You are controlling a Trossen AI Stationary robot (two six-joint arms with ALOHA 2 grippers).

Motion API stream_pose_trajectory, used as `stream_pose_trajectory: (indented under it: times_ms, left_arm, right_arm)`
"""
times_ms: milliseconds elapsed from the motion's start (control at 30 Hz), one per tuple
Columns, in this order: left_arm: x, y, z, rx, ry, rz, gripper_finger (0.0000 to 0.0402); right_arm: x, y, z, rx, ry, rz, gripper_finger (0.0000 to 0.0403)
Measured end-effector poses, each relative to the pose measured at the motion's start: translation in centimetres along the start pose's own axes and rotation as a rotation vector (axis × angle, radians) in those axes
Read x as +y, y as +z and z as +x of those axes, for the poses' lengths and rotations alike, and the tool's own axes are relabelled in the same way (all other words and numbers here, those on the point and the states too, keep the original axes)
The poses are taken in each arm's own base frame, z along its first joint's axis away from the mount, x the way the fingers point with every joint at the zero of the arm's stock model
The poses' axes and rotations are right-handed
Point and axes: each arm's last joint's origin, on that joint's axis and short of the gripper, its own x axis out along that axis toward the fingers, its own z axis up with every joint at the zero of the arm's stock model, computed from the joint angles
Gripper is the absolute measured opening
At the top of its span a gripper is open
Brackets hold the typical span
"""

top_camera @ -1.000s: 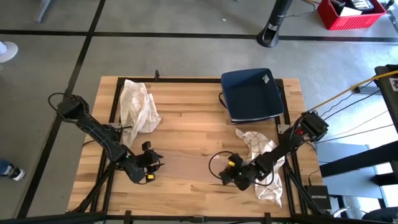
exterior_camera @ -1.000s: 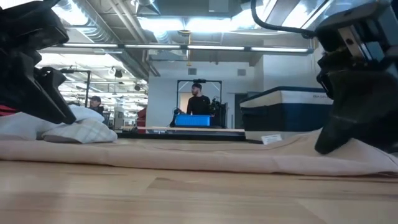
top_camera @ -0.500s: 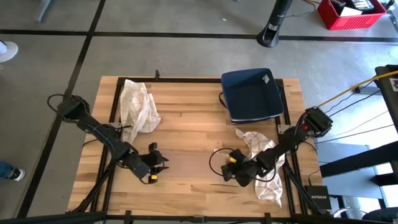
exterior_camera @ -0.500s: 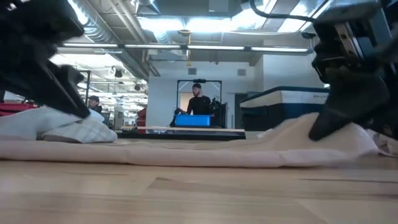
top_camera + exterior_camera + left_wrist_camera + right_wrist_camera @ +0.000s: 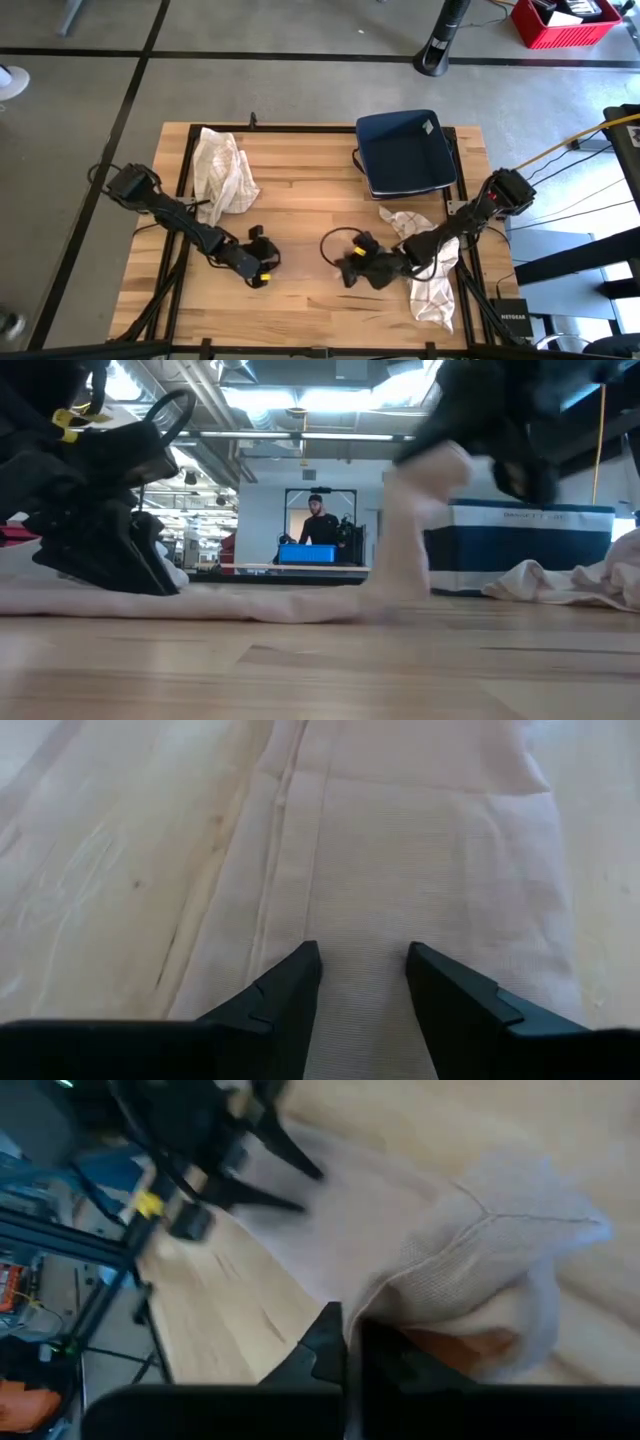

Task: Fold towel
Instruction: Fold the pink towel

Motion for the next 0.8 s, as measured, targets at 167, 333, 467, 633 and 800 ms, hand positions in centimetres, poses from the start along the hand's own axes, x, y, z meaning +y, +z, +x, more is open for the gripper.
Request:
stream_pose_trajectory:
  times_ms: [167,333,467,633,800]
  left_arm:
    - [-0.3,0.3,0.0,-0.031,-0.037,0.028,0.0150]
    - [-0.4,0.6,0.1,-0.031,-0.042,0.042,0.0150]
    - [-0.7,1.4,-0.4,-0.032,-0.063,0.068,0.0150]
    - [-1.2,3.7,-4.0,0.012,-0.092,0.070,0.0150]
    - [-0.8,2.1,-8.3,0.166,-0.085,-0.026,0.0150]
  right_arm:
    - [1.8,2.3,1.7,-0.063,0.087,-0.042,0.0006]
    - [2.9,3.4,4.5,-0.059,0.167,-0.085,0.0006]
    - [3.6,4.0,6.6,-0.041,0.184,-0.134,0.0007]
    - [4.1,4.1,7.8,-0.015,0.202,-0.182,0.0006]
    - [3.9,4.4,8.1,-0.001,0.198,-0.191,0.0007]
